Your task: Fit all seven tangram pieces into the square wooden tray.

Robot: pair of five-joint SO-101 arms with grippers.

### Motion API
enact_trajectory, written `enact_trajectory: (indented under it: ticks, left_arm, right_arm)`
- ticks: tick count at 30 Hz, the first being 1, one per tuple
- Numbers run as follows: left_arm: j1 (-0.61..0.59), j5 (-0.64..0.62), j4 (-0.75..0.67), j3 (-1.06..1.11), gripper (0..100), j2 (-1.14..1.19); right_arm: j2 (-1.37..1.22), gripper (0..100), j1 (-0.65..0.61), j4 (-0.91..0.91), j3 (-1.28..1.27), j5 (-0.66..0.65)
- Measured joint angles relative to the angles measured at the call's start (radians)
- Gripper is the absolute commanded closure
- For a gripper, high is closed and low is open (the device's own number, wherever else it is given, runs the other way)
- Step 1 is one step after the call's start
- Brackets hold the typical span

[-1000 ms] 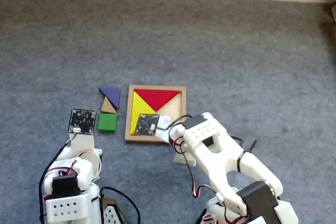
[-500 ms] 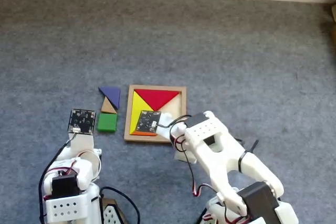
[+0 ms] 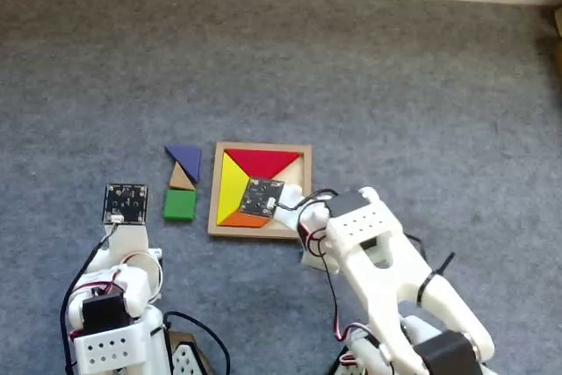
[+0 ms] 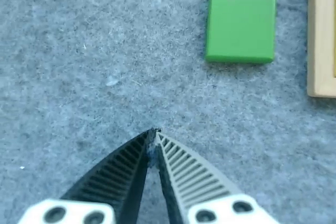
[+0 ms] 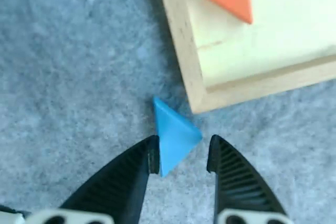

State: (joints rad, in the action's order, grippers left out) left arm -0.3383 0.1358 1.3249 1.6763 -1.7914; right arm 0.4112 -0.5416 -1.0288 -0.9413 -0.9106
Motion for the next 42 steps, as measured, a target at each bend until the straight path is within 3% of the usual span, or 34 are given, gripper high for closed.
enact_trajectory:
  ticks: [20, 26, 42]
  left_arm:
    - [0.000, 0.000, 0.000, 0.000, 99, 0.000]
    - [0.000, 0.000, 0.000, 0.000, 99, 0.000]
    - [-0.046, 0.000, 0.000, 0.000, 99, 0.000]
  right_arm:
    - [-0.187, 84.8, 0.000, 0.032, 0.014, 0.000]
    - [-0.195, 99.7, 0.008, 0.037, 0.017, 0.000]
    - [-0.172, 97.7, 0.005, -0.038, 0.058, 0.002]
